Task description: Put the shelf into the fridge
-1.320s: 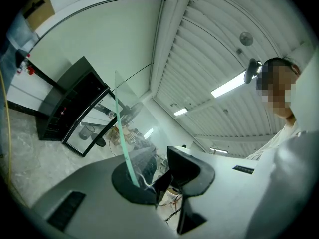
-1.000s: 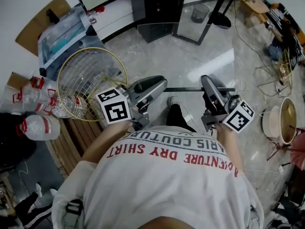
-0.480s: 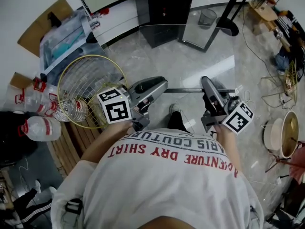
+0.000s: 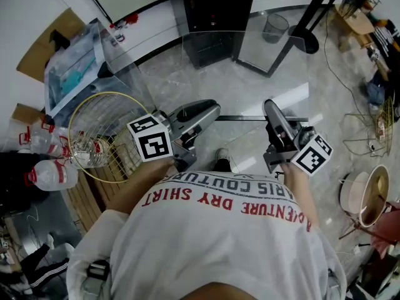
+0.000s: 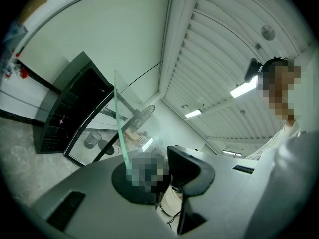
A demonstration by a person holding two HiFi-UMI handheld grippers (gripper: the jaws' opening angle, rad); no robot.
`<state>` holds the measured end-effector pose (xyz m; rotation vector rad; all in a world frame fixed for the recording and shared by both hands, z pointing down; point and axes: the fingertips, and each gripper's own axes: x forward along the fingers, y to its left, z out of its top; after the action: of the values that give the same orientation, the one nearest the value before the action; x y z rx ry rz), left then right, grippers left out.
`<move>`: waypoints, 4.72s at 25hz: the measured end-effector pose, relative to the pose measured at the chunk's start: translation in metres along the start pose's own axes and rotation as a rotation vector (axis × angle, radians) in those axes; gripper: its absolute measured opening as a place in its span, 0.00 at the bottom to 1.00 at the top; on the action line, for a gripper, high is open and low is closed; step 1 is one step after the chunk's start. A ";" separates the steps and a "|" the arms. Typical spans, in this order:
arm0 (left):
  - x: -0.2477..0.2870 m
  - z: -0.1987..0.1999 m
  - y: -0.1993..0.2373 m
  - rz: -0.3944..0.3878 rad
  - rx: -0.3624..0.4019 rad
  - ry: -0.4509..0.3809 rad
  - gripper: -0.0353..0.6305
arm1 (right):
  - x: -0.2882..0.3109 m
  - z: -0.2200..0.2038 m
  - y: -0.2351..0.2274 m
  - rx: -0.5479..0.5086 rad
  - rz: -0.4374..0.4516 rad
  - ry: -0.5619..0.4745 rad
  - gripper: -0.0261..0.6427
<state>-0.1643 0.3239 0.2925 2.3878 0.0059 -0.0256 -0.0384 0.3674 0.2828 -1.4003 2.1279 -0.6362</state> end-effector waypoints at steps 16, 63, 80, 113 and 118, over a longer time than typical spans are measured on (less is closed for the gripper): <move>0.108 0.057 0.063 0.024 0.008 -0.022 0.20 | 0.046 0.080 -0.105 -0.011 0.028 0.013 0.19; 0.206 0.234 0.359 0.216 -0.124 -0.092 0.21 | 0.335 0.129 -0.352 0.114 0.067 0.198 0.19; 0.190 0.241 0.385 0.254 -0.147 -0.122 0.21 | 0.366 0.114 -0.359 0.133 0.086 0.256 0.19; 0.201 0.248 0.428 0.347 -0.206 -0.139 0.22 | 0.413 0.102 -0.407 0.228 0.112 0.384 0.19; 0.203 0.252 0.439 0.358 -0.211 -0.140 0.22 | 0.422 0.100 -0.416 0.239 0.104 0.392 0.19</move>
<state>0.0394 -0.1693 0.4055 2.1398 -0.4611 -0.0210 0.1698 -0.1836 0.4024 -1.0948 2.3042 -1.1590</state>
